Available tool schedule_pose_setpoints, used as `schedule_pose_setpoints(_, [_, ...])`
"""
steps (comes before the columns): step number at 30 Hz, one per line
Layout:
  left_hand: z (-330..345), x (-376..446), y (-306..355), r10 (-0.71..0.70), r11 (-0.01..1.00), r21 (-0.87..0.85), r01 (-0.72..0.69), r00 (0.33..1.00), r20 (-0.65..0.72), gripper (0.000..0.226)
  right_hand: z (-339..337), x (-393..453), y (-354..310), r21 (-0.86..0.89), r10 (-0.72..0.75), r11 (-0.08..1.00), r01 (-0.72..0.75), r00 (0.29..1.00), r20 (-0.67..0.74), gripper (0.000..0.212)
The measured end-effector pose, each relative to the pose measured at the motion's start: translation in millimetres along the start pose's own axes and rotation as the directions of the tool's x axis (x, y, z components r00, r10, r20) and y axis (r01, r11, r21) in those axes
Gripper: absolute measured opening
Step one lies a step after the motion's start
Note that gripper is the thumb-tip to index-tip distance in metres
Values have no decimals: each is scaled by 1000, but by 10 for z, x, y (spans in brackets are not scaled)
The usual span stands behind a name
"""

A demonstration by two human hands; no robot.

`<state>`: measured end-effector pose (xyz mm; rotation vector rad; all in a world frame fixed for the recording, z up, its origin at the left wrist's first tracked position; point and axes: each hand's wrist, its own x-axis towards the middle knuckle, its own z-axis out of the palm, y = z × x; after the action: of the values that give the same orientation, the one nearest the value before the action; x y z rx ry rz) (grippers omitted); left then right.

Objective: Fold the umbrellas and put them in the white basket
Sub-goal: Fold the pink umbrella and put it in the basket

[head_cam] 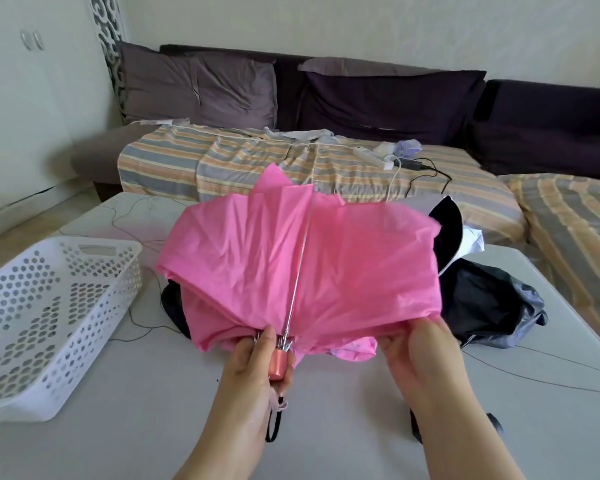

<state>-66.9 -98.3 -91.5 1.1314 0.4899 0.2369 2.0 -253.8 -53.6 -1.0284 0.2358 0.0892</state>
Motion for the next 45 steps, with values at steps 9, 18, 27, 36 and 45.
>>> schedule_pose_setpoints(9, [22, -21, -12, 9, 1000, 28, -11, 997, 82, 32, 282, -338, 173, -643, -660, 400, 653, 692, 291, 30])
schedule_pose_setpoints(18, [54, -188, 8, 64, 974, 199, -112, 970, 235, 26, 329, -124, 158, -809, -288, 537, 238, 954, 90, 60])
schedule_pose_setpoints(27, [51, -319, -12, -26, 840, 507, -196, 917, 399, 28, 233, -126, 186, -575, -152, 808, 127, 988, 5, 39])
schedule_pose_setpoints(36, [9, -367, -162, 382, 391, 719, -575, 811, 442, 51, 299, -135, 315, -673, -338, 697, 247, 941, -4, 34])
schedule_pose_setpoints(45, [-22, -183, 9, 214, 888, 315, -336, 906, 366, 46, 397, -213, 252, -680, -232, 695, 234, 968, 96, 32])
